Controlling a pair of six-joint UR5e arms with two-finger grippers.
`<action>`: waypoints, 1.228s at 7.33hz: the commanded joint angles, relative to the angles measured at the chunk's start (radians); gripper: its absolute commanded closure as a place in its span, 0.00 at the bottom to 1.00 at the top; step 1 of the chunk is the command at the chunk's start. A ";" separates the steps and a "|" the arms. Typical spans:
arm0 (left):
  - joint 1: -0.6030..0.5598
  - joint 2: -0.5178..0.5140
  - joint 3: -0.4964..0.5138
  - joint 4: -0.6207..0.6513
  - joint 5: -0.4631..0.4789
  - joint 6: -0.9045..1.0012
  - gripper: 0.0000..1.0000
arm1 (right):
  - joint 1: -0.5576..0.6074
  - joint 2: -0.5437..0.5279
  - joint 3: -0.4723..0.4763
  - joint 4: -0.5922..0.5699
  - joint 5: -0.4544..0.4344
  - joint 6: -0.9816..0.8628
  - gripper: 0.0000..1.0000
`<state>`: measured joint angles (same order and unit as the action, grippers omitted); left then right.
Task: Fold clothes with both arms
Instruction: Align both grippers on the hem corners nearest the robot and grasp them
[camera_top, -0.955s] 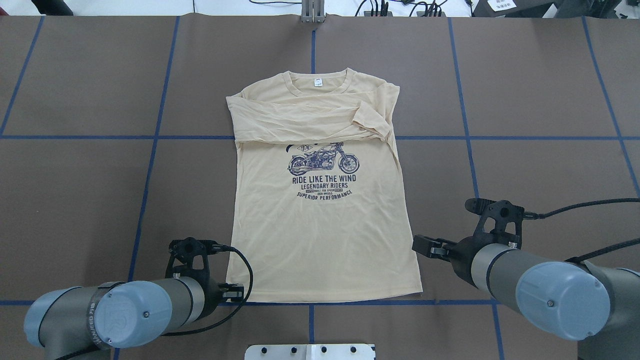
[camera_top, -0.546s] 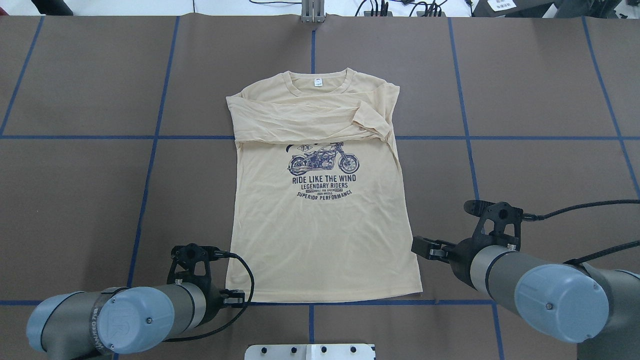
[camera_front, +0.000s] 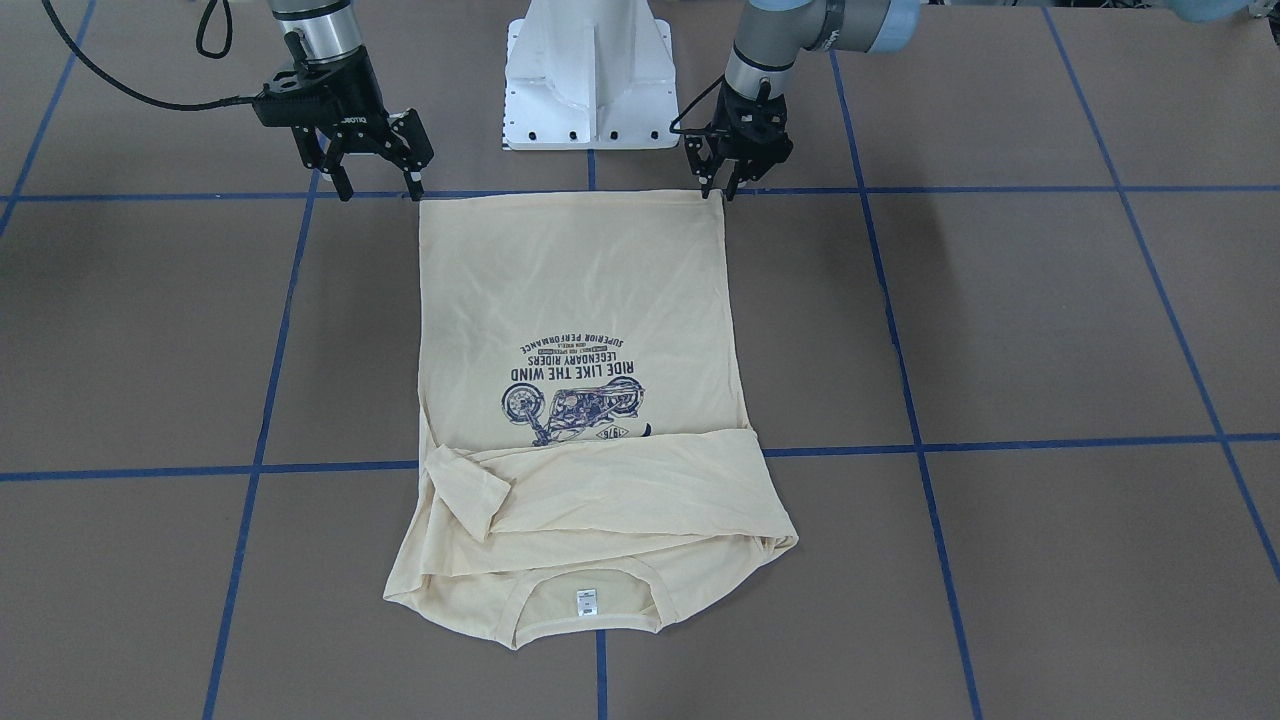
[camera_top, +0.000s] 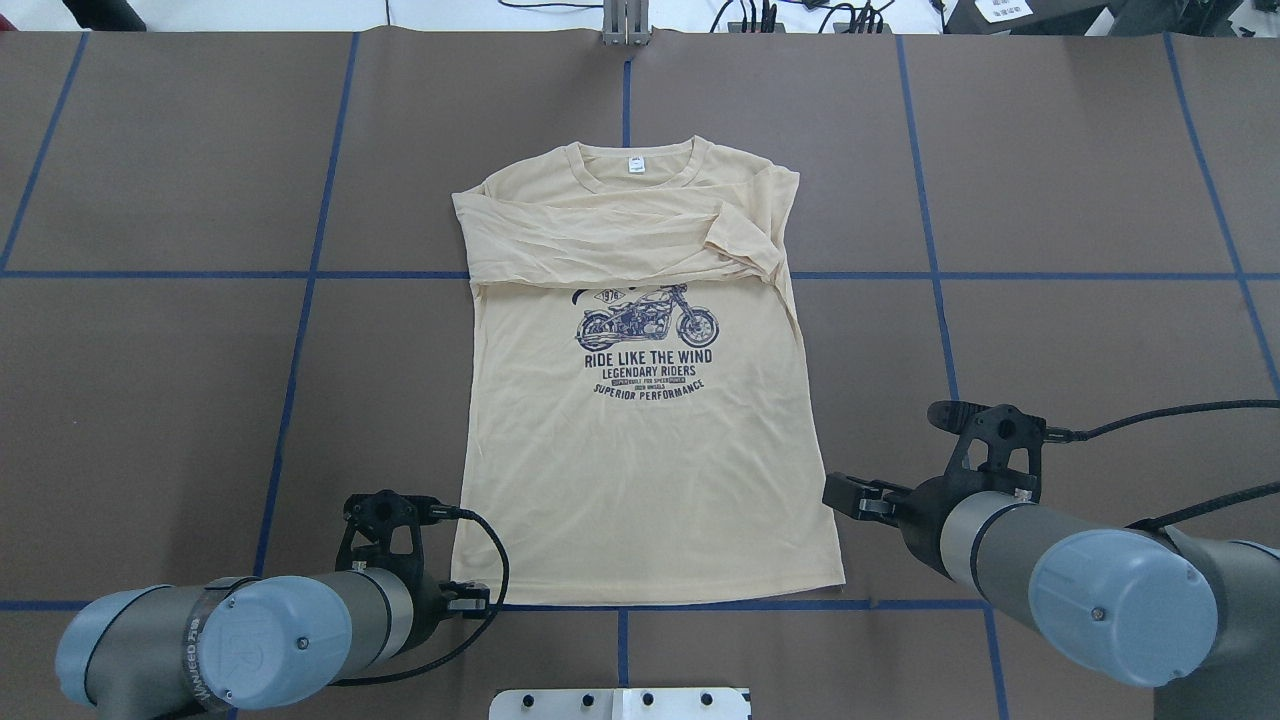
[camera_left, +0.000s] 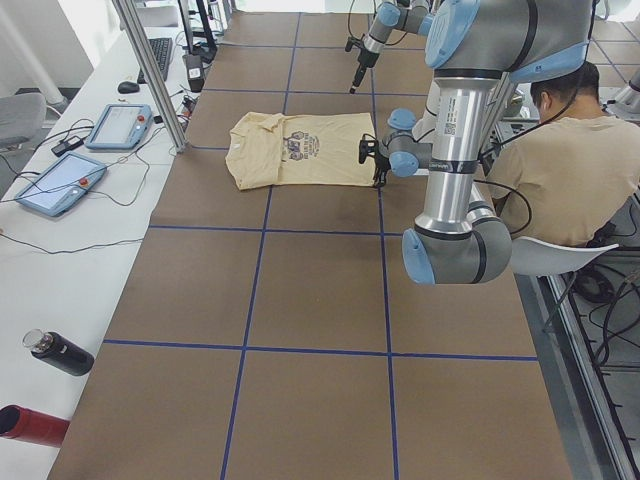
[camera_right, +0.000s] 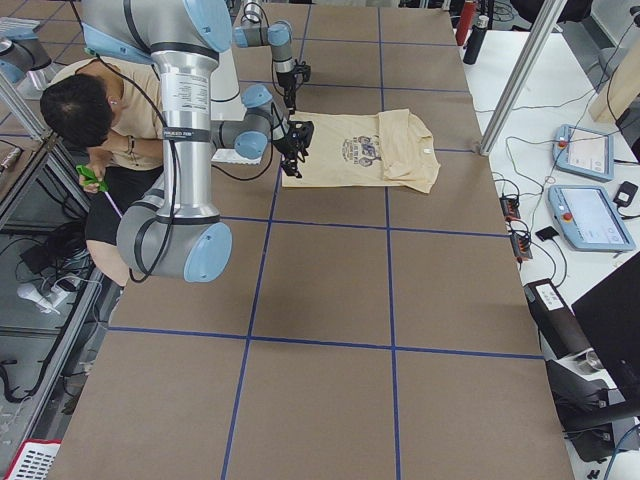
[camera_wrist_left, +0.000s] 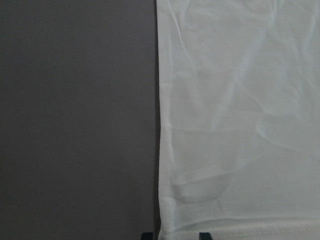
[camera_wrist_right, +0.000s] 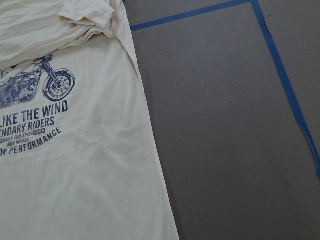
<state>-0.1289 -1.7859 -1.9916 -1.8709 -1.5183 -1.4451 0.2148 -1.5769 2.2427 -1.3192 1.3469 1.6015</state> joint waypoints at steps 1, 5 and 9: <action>0.002 -0.001 0.005 0.001 -0.002 0.005 0.58 | 0.000 0.000 0.000 0.000 0.000 0.000 0.00; 0.005 0.002 0.005 0.004 0.000 0.002 1.00 | -0.003 0.000 -0.002 -0.001 0.000 0.000 0.00; 0.005 -0.006 -0.012 0.004 -0.002 0.003 1.00 | -0.102 0.008 -0.027 -0.020 -0.101 0.063 0.05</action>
<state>-0.1243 -1.7874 -2.0015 -1.8669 -1.5190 -1.4409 0.1530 -1.5741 2.2296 -1.3259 1.2930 1.6472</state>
